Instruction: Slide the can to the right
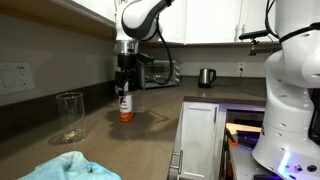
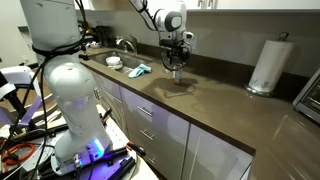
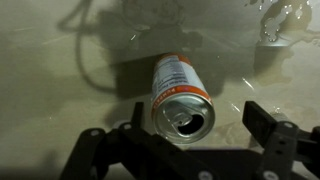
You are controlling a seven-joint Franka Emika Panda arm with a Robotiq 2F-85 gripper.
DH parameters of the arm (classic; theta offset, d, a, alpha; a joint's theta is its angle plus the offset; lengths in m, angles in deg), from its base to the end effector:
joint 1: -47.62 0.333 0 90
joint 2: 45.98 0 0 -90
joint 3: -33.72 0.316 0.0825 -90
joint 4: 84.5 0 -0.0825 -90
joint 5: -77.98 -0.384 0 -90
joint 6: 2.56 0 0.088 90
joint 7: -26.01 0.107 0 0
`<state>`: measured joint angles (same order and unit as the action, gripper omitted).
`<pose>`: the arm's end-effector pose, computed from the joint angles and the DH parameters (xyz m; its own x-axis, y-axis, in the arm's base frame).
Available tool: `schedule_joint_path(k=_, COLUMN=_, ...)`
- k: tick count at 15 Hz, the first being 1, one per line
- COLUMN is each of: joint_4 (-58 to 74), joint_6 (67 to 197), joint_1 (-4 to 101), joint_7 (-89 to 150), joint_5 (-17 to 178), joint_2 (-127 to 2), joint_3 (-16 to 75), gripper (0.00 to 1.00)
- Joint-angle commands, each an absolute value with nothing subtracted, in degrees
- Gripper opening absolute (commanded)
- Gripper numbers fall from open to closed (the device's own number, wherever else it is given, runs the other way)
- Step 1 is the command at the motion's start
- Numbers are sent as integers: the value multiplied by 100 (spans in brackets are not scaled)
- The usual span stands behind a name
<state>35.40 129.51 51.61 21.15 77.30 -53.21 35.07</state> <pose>0.5720 0.0535 0.3711 0.9819 0.1685 0.0868 0.1695 -0.9855 -0.0051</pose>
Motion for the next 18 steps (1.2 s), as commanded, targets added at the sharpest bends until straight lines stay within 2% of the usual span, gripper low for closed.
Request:
schedule_joint_path(k=1, joint_4=3382, joint_6=12781, joint_1=5126, joint_7=2258, joint_5=7885, joint_2=-5429, joint_3=3549, gripper=96)
schedule_joint_path(k=2, joint_4=3381, joint_6=12782, joint_1=5126, joint_7=2256, joint_5=7888, joint_2=-5440, joint_3=3548, gripper=96)
schedule_joint_path(k=3, joint_4=3382, joint_6=12779, joint_1=5124, joint_7=2253, joint_5=7892, joint_2=-5445, joint_3=3547, gripper=71)
schedule_joint_path(k=5, joint_4=3389, joint_6=12777, joint_1=5119, joint_7=2255, joint_5=7894, joint_2=-5444, joint_3=3542, gripper=67)
schedule_joint_path(k=9, joint_4=3402, joint_6=12792, joint_1=5114, joint_7=2256, joint_5=7899, joint_2=-5436, joint_3=3534, gripper=41)
schedule_joint_path(k=10, joint_4=3409, joint_6=12804, joint_1=5125, joint_7=2275, joint_5=7901, joint_2=-5440, joint_3=3541, gripper=44)
schedule_joint_path(k=12, joint_4=3420, joint_6=12805, joint_1=5127, joint_7=2281, joint_5=7897, joint_2=-5437, joint_3=3544, gripper=42)
schedule_joint_path(k=13, joint_4=3427, joint_6=12802, joint_1=5128, joint_7=2288, joint_5=7899, joint_2=-5432, joint_3=3544, gripper=38)
schedule_joint_path(k=18, joint_4=3523, joint_6=12802, joint_1=5132, joint_7=2366, joint_5=7897, joint_2=-5360, joint_3=3541, gripper=38)
